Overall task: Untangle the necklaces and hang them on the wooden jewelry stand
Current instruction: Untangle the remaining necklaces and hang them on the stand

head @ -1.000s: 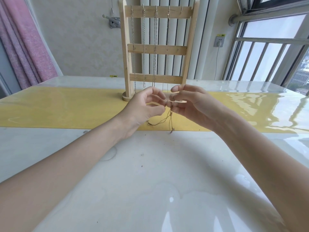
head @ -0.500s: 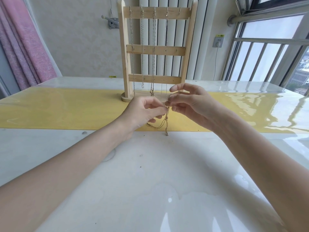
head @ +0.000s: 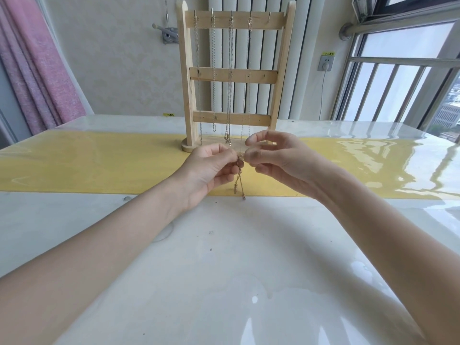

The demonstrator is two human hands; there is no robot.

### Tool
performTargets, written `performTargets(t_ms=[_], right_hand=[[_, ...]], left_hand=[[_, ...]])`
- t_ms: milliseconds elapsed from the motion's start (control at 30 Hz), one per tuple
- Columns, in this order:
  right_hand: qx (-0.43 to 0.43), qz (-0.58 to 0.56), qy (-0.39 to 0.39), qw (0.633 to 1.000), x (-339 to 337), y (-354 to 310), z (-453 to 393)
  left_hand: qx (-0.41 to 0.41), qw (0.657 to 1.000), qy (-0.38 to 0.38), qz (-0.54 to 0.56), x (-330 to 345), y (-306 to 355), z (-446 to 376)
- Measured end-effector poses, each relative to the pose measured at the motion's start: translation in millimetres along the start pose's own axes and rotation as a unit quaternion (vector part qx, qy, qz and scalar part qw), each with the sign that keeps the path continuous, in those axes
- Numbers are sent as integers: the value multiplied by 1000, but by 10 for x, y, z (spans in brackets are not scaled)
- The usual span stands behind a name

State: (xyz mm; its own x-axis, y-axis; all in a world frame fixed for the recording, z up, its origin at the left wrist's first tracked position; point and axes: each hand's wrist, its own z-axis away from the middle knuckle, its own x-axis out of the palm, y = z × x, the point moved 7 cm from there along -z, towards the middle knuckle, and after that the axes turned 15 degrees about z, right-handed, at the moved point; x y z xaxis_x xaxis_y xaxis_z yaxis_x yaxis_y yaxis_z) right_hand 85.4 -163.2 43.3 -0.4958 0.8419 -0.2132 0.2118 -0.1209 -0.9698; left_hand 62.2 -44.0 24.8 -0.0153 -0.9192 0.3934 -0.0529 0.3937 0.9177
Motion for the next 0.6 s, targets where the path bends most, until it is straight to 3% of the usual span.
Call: performTargets(t_ms=[233, 367, 600], right_hand=[[19, 129, 40, 991, -28, 48, 6], [5, 143, 69, 987, -60, 38, -7], [-24, 135, 35, 990, 9, 26, -30]], left_hand=[[84, 982, -20, -171, 18, 112, 40], [94, 976, -33, -195, 43, 118, 45], [68, 973, -68, -208, 101, 82, 61]])
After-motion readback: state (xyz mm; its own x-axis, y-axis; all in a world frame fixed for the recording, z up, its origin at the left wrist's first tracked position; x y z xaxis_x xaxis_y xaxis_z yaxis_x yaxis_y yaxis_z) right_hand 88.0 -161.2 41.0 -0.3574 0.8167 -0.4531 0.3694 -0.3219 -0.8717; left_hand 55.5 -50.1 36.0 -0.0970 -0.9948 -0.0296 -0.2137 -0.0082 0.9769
